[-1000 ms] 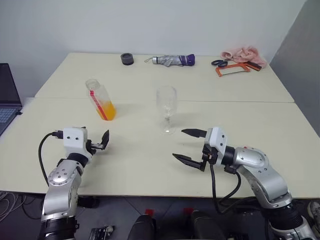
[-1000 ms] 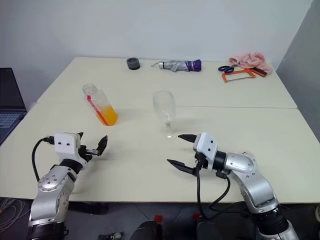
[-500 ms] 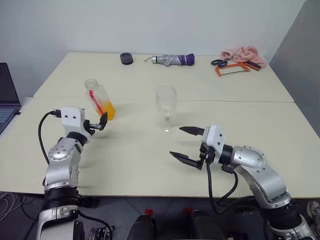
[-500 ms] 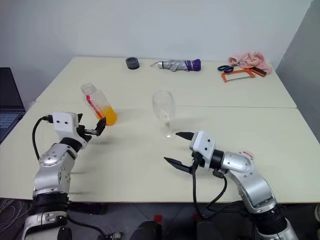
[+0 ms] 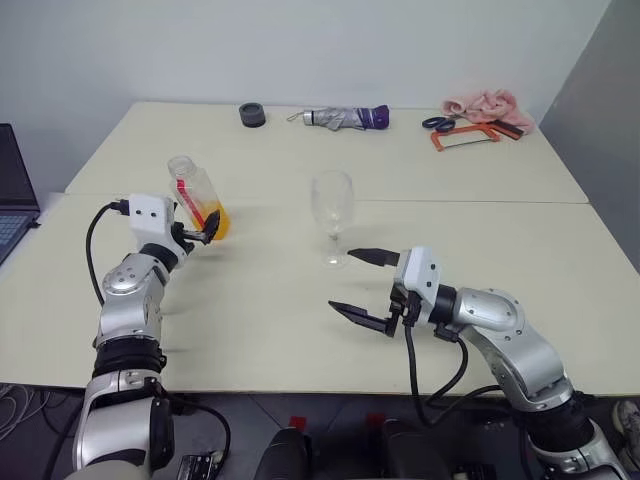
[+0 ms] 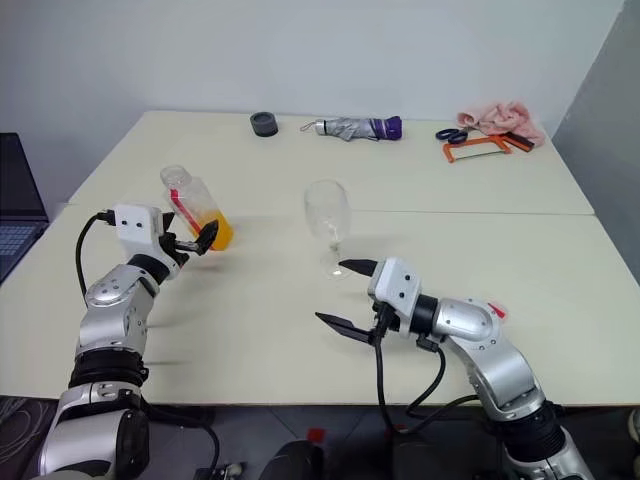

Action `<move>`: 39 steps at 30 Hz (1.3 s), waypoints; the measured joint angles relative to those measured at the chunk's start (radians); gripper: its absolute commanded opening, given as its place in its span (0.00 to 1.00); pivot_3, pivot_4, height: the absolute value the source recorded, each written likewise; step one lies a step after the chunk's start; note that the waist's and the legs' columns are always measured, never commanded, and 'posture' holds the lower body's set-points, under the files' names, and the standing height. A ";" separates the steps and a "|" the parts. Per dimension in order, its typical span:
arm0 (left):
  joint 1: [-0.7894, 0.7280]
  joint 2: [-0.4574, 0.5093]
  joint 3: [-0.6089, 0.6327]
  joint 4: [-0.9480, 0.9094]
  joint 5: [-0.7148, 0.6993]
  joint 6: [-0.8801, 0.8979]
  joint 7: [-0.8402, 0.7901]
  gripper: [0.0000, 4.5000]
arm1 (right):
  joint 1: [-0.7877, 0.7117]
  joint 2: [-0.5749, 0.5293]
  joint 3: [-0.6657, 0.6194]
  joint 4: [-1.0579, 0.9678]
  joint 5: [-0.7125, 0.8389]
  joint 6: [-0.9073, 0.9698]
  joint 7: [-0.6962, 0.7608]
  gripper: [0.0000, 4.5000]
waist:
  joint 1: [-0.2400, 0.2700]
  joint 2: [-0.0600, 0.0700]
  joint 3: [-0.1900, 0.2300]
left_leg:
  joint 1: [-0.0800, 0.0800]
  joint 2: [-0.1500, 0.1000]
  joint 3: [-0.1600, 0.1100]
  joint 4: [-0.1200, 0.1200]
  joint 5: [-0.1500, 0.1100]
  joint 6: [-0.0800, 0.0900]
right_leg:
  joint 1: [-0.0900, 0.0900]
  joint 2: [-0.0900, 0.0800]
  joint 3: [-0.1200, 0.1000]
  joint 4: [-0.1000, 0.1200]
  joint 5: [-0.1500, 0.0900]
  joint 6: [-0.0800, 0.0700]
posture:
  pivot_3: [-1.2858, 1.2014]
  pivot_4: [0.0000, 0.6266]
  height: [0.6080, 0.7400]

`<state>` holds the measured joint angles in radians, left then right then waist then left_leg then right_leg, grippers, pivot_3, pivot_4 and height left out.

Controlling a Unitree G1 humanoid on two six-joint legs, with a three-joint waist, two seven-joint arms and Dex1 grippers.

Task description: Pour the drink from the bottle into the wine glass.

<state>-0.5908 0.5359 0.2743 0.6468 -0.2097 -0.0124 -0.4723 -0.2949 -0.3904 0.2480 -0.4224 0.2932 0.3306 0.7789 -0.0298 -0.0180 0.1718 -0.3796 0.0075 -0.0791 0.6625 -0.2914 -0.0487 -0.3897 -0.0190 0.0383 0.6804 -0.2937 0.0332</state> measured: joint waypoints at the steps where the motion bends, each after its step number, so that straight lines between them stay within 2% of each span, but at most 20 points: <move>1: -0.010 0.001 -0.001 0.017 0.002 -0.005 -0.001 1.00 | -0.005 0.008 -0.002 0.000 0.010 0.005 -0.001 0.99 | 0.000 0.000 0.000 | -0.001 0.000 0.000 0.000 0.000 0.000 | 0.000 0.000 0.000 0.000 0.000 0.000 | 0.52 0.24 1.00; 9: -0.066 0.009 -0.005 0.122 0.014 -0.059 -0.026 1.00 | -0.029 0.007 -0.014 -0.001 0.040 0.021 -0.003 0.99 | 0.000 0.000 0.000 | -0.001 -0.002 -0.001 0.000 0.000 0.000 | 0.000 -0.001 -0.001 0.000 0.000 0.000 | 0.52 0.24 1.00; 13: -0.087 0.009 -0.005 0.150 0.014 -0.067 -0.044 0.80 | -0.029 0.006 -0.012 -0.001 0.039 0.023 -0.004 1.00 | 0.000 0.000 0.000 | -0.001 -0.003 -0.001 0.000 0.000 0.000 | 0.000 -0.001 -0.001 0.000 0.000 0.000 | 0.52 0.24 1.00; 18: -0.108 0.009 -0.005 0.179 0.012 -0.082 -0.059 0.45 | -0.029 0.004 -0.012 -0.001 0.037 0.023 -0.005 1.00 | 0.000 0.000 0.000 | -0.001 -0.003 -0.001 0.000 0.000 0.000 | 0.000 -0.001 -0.001 0.000 0.000 0.000 | 0.52 0.24 1.00; 20: -0.113 0.009 -0.004 0.187 0.012 -0.083 -0.064 0.39 | -0.029 0.003 -0.011 -0.001 0.034 0.023 -0.008 1.00 | -0.001 0.000 0.000 | -0.001 -0.003 -0.001 0.000 0.000 0.000 | 0.000 -0.001 -0.001 0.000 0.000 0.000 | 0.52 0.24 1.00; 25: -0.112 0.007 -0.005 0.178 0.012 -0.081 -0.075 0.38 | -0.028 -0.008 -0.012 -0.002 0.021 0.022 -0.016 1.00 | -0.001 0.000 0.000 | -0.001 -0.003 -0.001 0.000 0.000 0.000 | 0.000 -0.001 -0.001 0.000 0.000 0.000 | 0.52 0.24 1.00; 27: -0.100 -0.004 -0.025 0.117 0.013 -0.077 -0.088 0.38 | -0.020 -0.019 -0.019 -0.023 0.021 0.025 -0.024 1.00 | 0.000 0.000 0.000 | -0.003 -0.003 -0.001 0.000 0.000 0.000 | -0.001 -0.001 -0.001 0.000 0.000 0.000 | 0.52 0.24 1.00; 33: -0.090 -0.013 -0.149 -0.134 0.078 -0.089 -0.129 0.38 | 0.000 -0.020 -0.101 -0.099 0.044 0.069 -0.105 1.00 | 0.003 -0.001 0.000 | -0.004 -0.007 -0.002 0.001 0.000 -0.001 | -0.001 -0.004 0.000 0.000 0.000 0.000 | 0.52 0.24 1.00; 39: -0.162 0.002 -0.256 -0.163 0.196 -0.214 -0.137 0.38 | -0.005 0.041 -0.139 -0.107 0.043 0.085 -0.209 1.00 | -0.002 -0.001 0.000 | -0.003 -0.012 -0.002 0.000 0.000 0.000 | -0.001 -0.003 0.000 0.000 0.000 0.000 | 0.52 0.24 1.00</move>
<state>-0.7523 0.5382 0.0185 0.4836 -0.0141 -0.2264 -0.6096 -0.2999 -0.3497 0.1090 -0.5296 0.3360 0.4155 0.5697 -0.0318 -0.0188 0.1719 -0.3828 -0.0047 -0.0812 0.6629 -0.2910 -0.0492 -0.3911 -0.0218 0.0384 0.6808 -0.2937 0.0331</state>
